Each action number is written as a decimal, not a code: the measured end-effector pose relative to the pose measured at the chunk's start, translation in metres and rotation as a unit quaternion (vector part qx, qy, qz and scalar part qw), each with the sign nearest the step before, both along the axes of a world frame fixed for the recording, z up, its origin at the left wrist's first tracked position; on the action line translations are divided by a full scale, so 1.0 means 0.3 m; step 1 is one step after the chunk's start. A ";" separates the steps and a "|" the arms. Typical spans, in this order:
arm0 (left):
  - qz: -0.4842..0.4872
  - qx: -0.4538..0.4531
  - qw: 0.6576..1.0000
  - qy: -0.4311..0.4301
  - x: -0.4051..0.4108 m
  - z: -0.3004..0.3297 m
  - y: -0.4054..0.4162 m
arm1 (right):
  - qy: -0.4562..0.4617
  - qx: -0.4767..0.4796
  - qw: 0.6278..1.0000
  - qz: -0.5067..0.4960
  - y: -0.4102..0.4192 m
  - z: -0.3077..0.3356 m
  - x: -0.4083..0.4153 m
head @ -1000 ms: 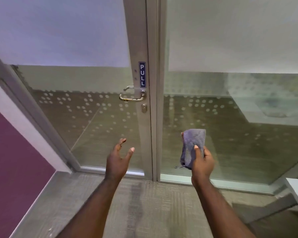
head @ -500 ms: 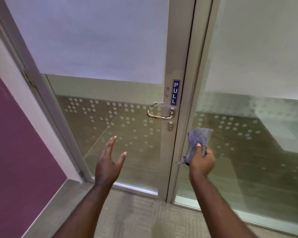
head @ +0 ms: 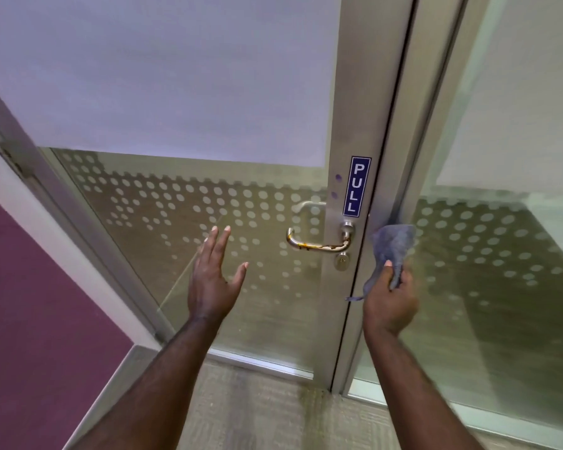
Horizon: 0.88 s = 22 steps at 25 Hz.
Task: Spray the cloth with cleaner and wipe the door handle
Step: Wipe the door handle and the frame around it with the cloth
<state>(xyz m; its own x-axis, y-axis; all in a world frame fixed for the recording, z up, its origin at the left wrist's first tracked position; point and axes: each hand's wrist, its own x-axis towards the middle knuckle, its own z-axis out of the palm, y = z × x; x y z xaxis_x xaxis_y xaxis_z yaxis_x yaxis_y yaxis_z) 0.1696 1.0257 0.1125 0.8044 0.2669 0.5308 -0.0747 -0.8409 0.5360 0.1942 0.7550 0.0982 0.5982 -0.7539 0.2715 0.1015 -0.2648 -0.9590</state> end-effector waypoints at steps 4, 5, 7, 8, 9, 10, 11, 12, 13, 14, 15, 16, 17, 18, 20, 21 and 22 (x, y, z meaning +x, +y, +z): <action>-0.041 0.004 0.998 -0.041 0.123 -0.020 0.033 | -0.018 0.003 1.000 -0.020 0.021 -0.010 0.011; -0.048 0.008 0.998 -0.046 0.147 -0.024 0.045 | -0.021 0.012 0.999 -0.034 0.023 -0.003 0.008; -0.061 0.020 0.997 -0.052 0.196 -0.027 0.065 | -0.033 0.018 0.997 -0.068 0.030 0.020 -0.003; -0.074 0.030 0.995 -0.056 0.219 -0.026 0.074 | -0.038 0.021 0.995 -0.089 0.034 0.029 -0.008; -0.089 0.044 0.993 -0.060 0.245 -0.026 0.086 | -0.044 0.026 0.993 -0.109 0.046 0.037 -0.010; -0.100 0.060 0.991 -0.063 0.269 -0.026 0.095 | -0.050 0.034 0.990 -0.126 0.056 0.046 -0.011; -0.105 0.076 0.989 -0.068 0.293 -0.027 0.102 | -0.059 0.040 0.988 -0.140 0.064 0.051 -0.010; -0.104 0.089 0.988 -0.073 0.318 -0.031 0.111 | -0.068 0.048 0.984 -0.155 0.068 0.048 -0.004; -0.100 0.101 0.987 -0.079 0.341 -0.038 0.120 | -0.072 0.061 0.981 -0.168 0.070 0.043 0.003; -0.094 0.108 0.986 -0.082 0.364 -0.046 0.133 | -0.071 0.073 0.977 -0.186 0.075 0.039 0.011; -0.086 0.111 0.987 -0.082 0.384 -0.055 0.146 | -0.069 0.087 0.973 -0.202 0.080 0.039 0.018; -0.081 0.112 0.987 -0.081 0.402 -0.065 0.156 | -0.070 0.100 0.968 -0.217 0.086 0.043 0.023; -0.080 0.112 0.987 -0.081 0.419 -0.077 0.165 | -0.074 0.108 0.965 -0.226 0.092 0.048 0.028; -0.083 0.112 0.987 -0.083 0.433 -0.087 0.171 | -0.081 0.107 0.964 -0.231 0.098 0.056 0.033; -0.096 0.116 0.984 -0.092 0.463 -0.103 0.177 | -0.100 0.084 0.962 -0.240 0.112 0.091 0.045; -0.101 0.121 0.983 -0.098 0.477 -0.108 0.178 | -0.112 0.060 0.962 -0.242 0.118 0.116 0.053; -0.106 0.128 0.980 -0.107 0.492 -0.113 0.180 | -0.125 0.026 0.961 -0.245 0.123 0.145 0.066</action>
<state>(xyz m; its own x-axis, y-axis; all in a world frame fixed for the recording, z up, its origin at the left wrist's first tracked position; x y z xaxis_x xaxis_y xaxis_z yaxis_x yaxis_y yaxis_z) 0.3172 1.0798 0.0787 0.6907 -0.0573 0.7208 -0.3492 -0.8993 0.2631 0.2140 0.7920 0.1417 0.0895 -0.9450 0.3145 0.2052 -0.2915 -0.9343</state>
